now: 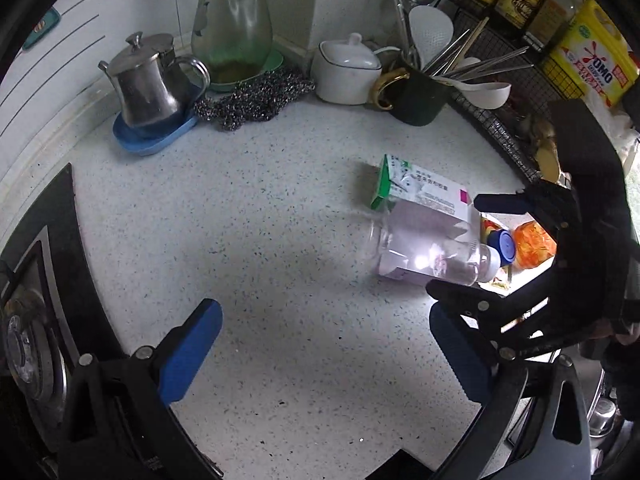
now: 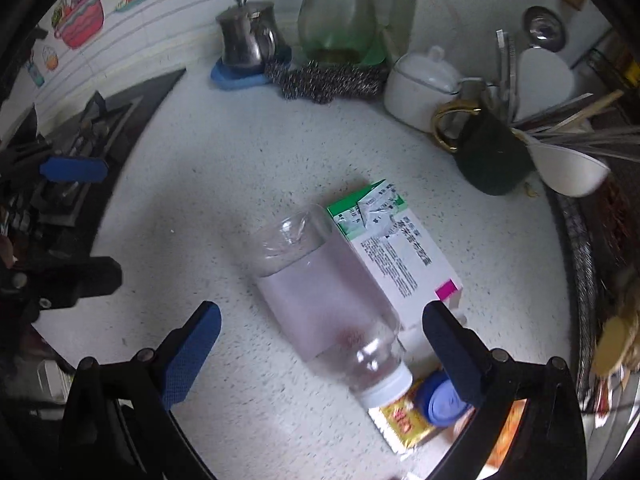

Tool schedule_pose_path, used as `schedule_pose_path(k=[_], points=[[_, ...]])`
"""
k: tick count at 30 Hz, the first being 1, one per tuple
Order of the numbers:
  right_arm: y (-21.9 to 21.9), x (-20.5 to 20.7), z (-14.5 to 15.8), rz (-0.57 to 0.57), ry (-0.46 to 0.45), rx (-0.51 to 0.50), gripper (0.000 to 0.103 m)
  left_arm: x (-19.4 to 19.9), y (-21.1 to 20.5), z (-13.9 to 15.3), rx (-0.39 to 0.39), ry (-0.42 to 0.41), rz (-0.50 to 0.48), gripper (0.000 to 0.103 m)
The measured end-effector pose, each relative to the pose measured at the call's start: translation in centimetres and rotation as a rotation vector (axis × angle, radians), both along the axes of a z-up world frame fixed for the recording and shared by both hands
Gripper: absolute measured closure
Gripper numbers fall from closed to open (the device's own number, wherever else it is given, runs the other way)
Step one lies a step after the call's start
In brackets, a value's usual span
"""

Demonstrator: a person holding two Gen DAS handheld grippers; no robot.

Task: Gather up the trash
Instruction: 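Grasp the pink-labelled plastic bottle with the right tool and lift it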

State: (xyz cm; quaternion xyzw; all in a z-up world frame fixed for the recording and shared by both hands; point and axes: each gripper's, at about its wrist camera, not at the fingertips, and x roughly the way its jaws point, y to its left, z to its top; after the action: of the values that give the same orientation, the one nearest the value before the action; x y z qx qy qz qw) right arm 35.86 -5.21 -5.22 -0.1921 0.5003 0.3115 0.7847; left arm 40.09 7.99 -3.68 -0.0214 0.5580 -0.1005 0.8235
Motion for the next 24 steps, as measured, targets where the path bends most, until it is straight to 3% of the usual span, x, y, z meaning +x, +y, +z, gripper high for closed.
schedule_pose_path(k=[7, 9, 17, 24], points=[[0.9, 1.3, -1.6, 0.080, 0.033, -0.032, 0.011, 0.7, 0.0, -1.2, 0.023, 0.032, -0.015, 0.000], [1.0, 1.1, -1.8, 0.100, 0.036, -0.042, 0.018, 0.6, 0.1, -1.4, 0.018, 0.034, -0.018, 0.000], [2.2, -0.2, -2.7, 0.165, 0.050, -0.076, 0.027, -0.5, 0.5, -1.6, 0.009, 0.039, -0.014, 0.000], [2.2, -1.2, -2.9, 0.127, 0.045, -0.026, 0.032, -1.7, 0.8, -1.3, 0.004, 0.031, -0.021, 0.000]])
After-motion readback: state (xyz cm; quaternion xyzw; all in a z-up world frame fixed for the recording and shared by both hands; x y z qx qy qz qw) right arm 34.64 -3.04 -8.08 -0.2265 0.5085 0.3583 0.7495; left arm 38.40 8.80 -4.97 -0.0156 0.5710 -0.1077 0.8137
